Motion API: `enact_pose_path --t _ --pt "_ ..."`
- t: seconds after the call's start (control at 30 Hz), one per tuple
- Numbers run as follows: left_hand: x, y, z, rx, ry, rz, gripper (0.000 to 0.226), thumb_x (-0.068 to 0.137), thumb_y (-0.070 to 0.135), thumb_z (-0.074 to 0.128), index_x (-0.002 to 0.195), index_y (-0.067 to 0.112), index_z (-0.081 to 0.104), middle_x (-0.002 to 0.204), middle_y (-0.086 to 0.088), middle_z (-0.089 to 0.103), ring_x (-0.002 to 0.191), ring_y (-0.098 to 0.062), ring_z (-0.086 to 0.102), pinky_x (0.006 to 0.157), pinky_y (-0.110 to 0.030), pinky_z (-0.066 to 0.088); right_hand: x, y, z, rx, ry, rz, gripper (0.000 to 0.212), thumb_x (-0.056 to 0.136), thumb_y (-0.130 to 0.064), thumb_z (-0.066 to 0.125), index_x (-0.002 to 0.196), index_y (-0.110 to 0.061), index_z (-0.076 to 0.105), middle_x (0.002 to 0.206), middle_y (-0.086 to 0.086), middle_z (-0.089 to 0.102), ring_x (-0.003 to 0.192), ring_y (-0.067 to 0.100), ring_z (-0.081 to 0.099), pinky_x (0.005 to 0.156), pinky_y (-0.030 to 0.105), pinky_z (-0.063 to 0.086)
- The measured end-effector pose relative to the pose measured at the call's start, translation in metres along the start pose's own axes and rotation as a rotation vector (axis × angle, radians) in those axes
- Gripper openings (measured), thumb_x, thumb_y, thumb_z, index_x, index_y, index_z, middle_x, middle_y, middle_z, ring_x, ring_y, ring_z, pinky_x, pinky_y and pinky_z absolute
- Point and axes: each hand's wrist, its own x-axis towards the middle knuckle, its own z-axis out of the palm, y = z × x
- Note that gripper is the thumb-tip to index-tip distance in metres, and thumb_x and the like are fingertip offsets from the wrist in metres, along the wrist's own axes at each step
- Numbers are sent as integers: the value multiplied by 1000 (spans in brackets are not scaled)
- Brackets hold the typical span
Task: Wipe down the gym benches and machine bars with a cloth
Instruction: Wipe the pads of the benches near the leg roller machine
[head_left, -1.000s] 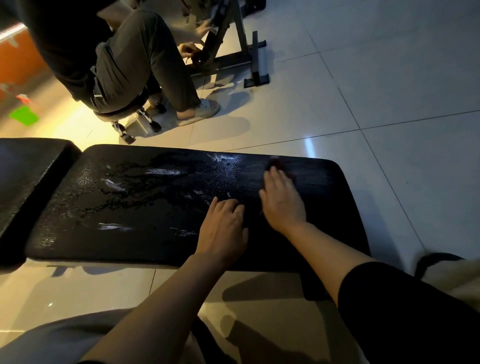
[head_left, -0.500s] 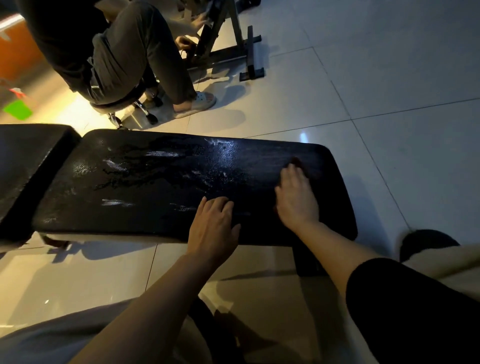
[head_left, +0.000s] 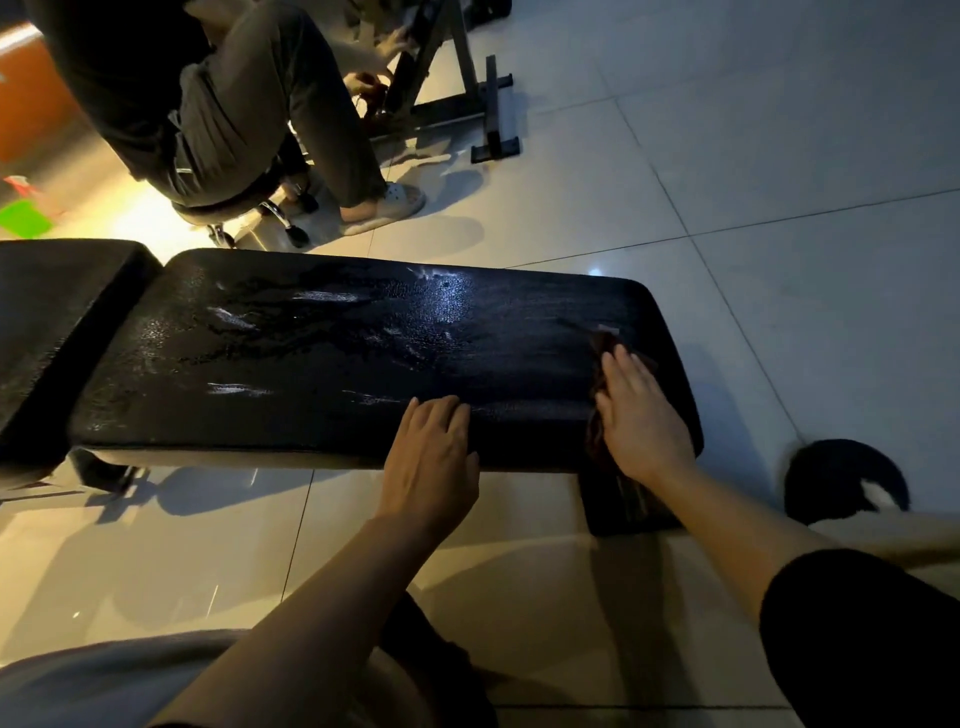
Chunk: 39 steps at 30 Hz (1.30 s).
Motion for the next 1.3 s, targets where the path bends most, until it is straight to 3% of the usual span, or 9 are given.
enact_pose_path --t 0.1,0.3,0.43,0.73,1.0,1.07,1.13,1.2,1.3 --pt "2 1 2 -8 12 4 57 95 27 53 145 9 36 149 -8 38 139 -21 30 120 -35 4 1 -21 10 -27 63 59 54 106 -32 25 155 -11 15 163 8 9 151 23 3 123 40 9" --pt "-1 -19 -4 16 59 -73 47 91 19 58 136 7 50 139 -10 50 132 -23 41 119 -40 13 -12 -128 39 8 -6 -323 58 105 -25 34 155 -9 9 163 10 2 151 25 -2 123 41 7" --pt "3 -13 0 -12 91 -51 43 89 14 56 132 6 54 133 -10 55 128 -23 45 119 -42 18 -8 -114 30 20 -68 -490 58 104 -21 36 155 -12 11 164 4 2 151 19 -2 122 33 0" --pt "19 36 18 26 56 94 44 93 22 54 136 10 50 145 -9 43 136 -22 36 117 -35 1 -11 0 1 30 -59 -133 56 105 -35 31 155 -19 12 164 -2 2 150 13 -1 123 37 11" --pt "29 64 28 -80 26 101 36 98 23 46 132 13 53 146 -5 41 136 -18 33 119 -32 3 -29 -11 4 101 -144 -242 54 104 -27 37 155 -20 18 164 -5 -1 150 11 -5 119 33 19" --pt "29 63 23 -123 8 83 32 99 26 45 125 14 59 144 -5 43 134 -18 35 118 -31 10 -27 -16 -5 279 -143 -189 47 104 -22 39 150 -18 33 163 -4 12 149 11 6 118 31 19" --pt "26 63 14 -210 -11 73 31 99 31 46 116 14 65 140 -4 47 128 -16 40 110 -29 27 -22 -27 -21 572 -105 -61 39 104 -17 42 142 -14 48 155 1 34 143 16 29 115 30 25" --pt "25 65 4 -297 -17 51 32 97 35 50 116 14 65 131 -2 51 119 -14 45 99 -26 38 -14 -44 -39 754 -62 23 33 104 -16 42 132 -11 57 137 9 55 126 22 50 107 32 38" --pt "28 63 -13 -452 72 -71 21 95 25 56 108 11 64 110 -2 58 102 -15 54 89 -29 46 -2 -71 -59 832 -29 36 26 103 -17 42 107 -6 66 103 13 65 97 25 59 87 39 46"
